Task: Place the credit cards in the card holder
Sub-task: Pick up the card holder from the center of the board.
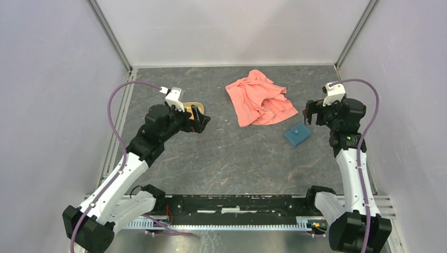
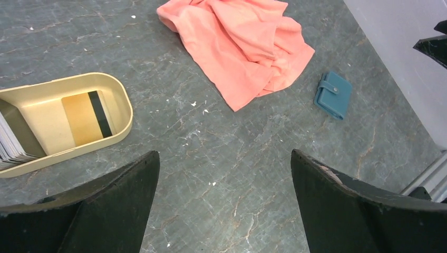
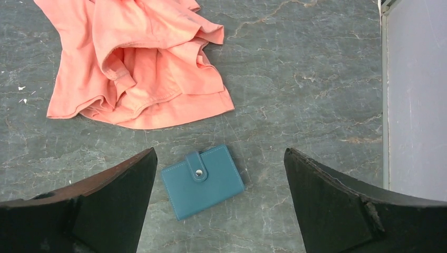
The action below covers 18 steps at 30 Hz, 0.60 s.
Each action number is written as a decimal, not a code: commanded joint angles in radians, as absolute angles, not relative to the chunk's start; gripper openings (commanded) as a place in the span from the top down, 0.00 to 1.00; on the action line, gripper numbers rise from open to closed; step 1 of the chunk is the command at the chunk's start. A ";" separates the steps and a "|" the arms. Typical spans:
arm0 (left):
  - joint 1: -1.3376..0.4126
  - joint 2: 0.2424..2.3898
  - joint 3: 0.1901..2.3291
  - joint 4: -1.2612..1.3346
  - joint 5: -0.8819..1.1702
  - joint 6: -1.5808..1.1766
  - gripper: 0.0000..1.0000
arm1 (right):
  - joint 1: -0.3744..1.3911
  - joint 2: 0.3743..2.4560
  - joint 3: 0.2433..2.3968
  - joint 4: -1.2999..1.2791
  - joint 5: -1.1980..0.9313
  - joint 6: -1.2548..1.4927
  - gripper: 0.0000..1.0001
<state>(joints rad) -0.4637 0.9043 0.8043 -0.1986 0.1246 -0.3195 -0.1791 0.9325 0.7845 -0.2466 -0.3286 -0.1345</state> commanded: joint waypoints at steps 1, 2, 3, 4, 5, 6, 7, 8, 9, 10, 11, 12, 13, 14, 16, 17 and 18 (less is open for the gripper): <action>-0.441 0.879 0.788 -0.132 0.144 -0.274 0.00 | -0.185 0.929 0.844 -0.209 -0.310 -0.122 0.02; -0.436 0.879 0.787 -0.129 0.151 -0.274 0.00 | -0.186 0.931 0.845 -0.207 -0.310 -0.123 0.02; -0.430 0.879 0.784 -0.125 0.158 -0.276 0.00 | -0.186 0.935 0.846 -0.203 -0.311 -0.126 0.02; -0.426 0.879 0.781 -0.121 0.168 -0.277 0.00 | -0.186 0.939 0.848 -0.201 -0.319 -0.135 0.02; -0.422 0.880 0.779 -0.117 0.175 -0.277 0.00 | -0.186 0.941 0.846 -0.197 -0.323 -0.145 0.02; -0.419 0.882 0.778 -0.114 0.183 -0.278 0.00 | -0.185 0.942 0.841 -0.187 -0.326 -0.161 0.02; -0.416 0.884 0.777 -0.113 0.189 -0.279 0.00 | -0.185 0.943 0.835 -0.181 -0.334 -0.178 0.02; -0.417 0.889 0.776 -0.110 0.196 -0.279 0.00 | -0.184 0.942 0.828 -0.176 -0.365 -0.220 0.02; -0.414 0.890 0.774 -0.109 0.204 -0.279 0.00 | -0.181 0.942 0.813 -0.167 -0.413 -0.290 0.02; -0.414 0.892 0.773 -0.106 0.211 -0.281 0.00 | -0.178 0.940 0.795 -0.166 -0.498 -0.372 0.02; -0.413 0.894 0.771 -0.104 0.216 -0.281 0.00 | -0.175 0.944 0.784 -0.184 -0.585 -0.488 0.02; -0.413 0.895 0.770 -0.098 0.220 -0.281 0.00 | -0.173 0.952 0.775 -0.223 -0.678 -0.605 0.02; -0.412 0.896 0.767 -0.096 0.224 -0.280 0.00 | -0.170 0.961 0.770 -0.260 -0.753 -0.685 0.02; -0.413 0.897 0.764 -0.093 0.224 -0.279 0.00 | -0.166 0.978 0.767 -0.294 -0.793 -0.748 0.02; -0.409 0.894 0.763 -0.092 0.222 -0.275 0.00 | -0.157 1.023 0.764 -0.303 -0.826 -0.775 0.02; -0.408 0.892 0.761 -0.094 0.217 -0.273 0.00 | -0.149 1.050 0.773 -0.313 -0.815 -0.784 0.02; -0.408 0.890 0.761 -0.097 0.212 -0.270 0.00 | -0.139 1.086 0.792 -0.329 -0.783 -0.794 0.02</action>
<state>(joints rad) -0.4152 0.8963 0.7643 -0.1436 0.1959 -0.3195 -0.1608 0.9974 0.7753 -0.2775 -0.6804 -0.6067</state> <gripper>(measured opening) 0.994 0.979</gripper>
